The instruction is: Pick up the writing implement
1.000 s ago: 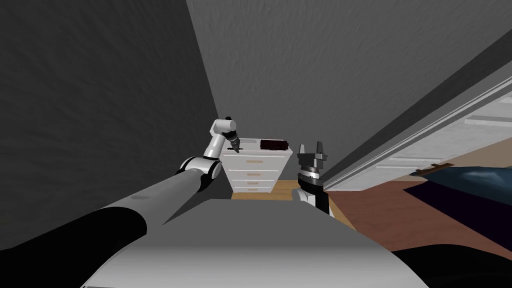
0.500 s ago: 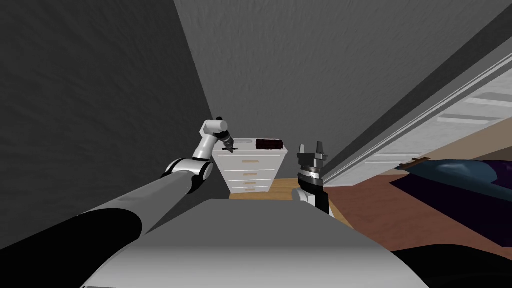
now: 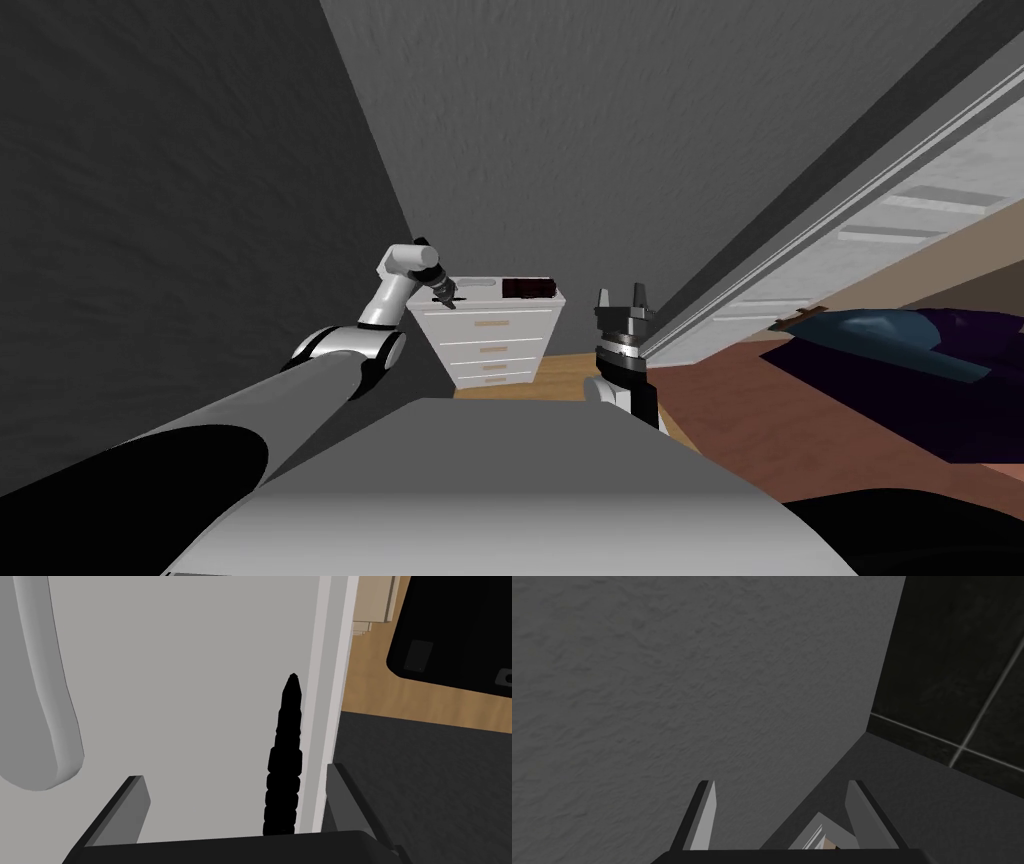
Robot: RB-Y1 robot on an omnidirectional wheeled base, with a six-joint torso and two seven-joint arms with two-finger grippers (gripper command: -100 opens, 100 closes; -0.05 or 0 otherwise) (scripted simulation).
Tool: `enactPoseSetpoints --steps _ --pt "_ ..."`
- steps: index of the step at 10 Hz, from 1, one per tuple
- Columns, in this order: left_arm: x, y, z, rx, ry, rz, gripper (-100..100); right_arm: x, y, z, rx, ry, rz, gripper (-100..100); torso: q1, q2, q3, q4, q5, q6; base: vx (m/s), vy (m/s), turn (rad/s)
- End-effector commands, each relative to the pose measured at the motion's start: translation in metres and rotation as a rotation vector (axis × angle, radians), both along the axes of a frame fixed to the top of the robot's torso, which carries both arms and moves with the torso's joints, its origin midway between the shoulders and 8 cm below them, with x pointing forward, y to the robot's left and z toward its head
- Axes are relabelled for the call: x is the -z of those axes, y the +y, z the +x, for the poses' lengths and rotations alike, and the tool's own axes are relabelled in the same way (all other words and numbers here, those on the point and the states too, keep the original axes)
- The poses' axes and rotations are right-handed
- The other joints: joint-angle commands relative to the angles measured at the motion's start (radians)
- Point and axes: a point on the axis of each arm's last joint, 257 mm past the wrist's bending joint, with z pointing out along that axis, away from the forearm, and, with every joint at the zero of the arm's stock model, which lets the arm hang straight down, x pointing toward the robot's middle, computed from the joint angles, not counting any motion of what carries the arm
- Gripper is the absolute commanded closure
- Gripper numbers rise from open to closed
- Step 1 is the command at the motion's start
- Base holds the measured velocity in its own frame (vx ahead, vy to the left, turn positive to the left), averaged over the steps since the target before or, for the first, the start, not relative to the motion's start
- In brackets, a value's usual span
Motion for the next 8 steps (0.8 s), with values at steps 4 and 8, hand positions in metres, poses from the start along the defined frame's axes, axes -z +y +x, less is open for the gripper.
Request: enactPoseSetpoints --steps 4,8 --pt "-0.001 0.053 -0.016 -0.041 -0.005 0.007 -100 0.000 0.000 0.000 0.000 0.000 0.000 0 -0.002 0.001 0.000 0.000 0.000 0.000 0.003 -0.064 -0.090" --pt "-0.003 0.093 -0.036 -0.069 -0.004 0.023 -100 0.000 0.000 0.000 0.000 0.000 0.000 0 -0.002 -0.001 0.000 0.000 0.000 0.000 0.017 -0.056 -0.094"
